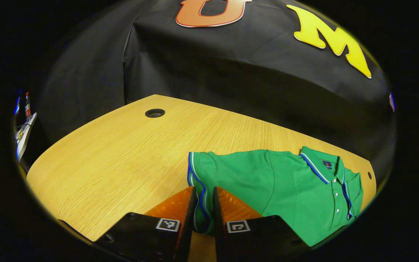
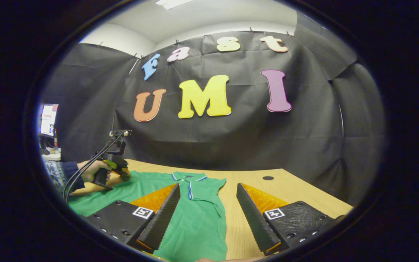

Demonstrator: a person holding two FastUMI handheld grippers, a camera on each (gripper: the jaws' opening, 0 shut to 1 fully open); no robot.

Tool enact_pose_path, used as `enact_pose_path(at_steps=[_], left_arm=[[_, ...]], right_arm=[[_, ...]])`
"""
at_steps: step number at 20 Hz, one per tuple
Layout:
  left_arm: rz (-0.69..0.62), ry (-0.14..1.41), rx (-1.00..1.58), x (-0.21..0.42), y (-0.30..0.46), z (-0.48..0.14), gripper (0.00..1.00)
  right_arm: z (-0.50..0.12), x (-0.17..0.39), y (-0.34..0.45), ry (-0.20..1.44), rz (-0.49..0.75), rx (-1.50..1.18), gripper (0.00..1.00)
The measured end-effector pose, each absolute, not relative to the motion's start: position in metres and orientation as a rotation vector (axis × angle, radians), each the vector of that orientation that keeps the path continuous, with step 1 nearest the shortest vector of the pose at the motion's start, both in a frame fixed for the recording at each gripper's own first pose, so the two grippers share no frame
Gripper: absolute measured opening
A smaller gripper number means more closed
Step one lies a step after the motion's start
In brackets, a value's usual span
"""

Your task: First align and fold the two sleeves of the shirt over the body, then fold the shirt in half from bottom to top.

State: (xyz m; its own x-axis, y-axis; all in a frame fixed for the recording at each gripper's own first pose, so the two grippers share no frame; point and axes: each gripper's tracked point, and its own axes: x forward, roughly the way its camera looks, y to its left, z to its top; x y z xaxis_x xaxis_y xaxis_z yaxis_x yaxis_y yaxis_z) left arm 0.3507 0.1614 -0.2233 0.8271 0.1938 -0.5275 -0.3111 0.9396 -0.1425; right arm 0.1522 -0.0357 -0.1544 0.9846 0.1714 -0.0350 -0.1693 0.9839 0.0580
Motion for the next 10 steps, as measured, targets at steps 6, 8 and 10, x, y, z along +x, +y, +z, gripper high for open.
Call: enact_pose_path(at_steps=[6, 8, 10], left_arm=[[0.250, 0.549, -0.152, 0.353, 0.135, -0.201, 0.10], [0.223, 0.533, -0.123, 0.356, 0.119, -0.186, 0.09], [0.200, 0.524, -0.059, 0.359, 0.101, -0.175, 0.09]], right_arm=[[-0.165, 0.155, -0.036, 0.090, 0.175, 0.073, 0.95], [-0.162, 0.155, -0.039, 0.078, 0.168, 0.087, 0.95], [-0.164, 0.157, -0.040, 0.083, 0.158, 0.095, 0.96]])
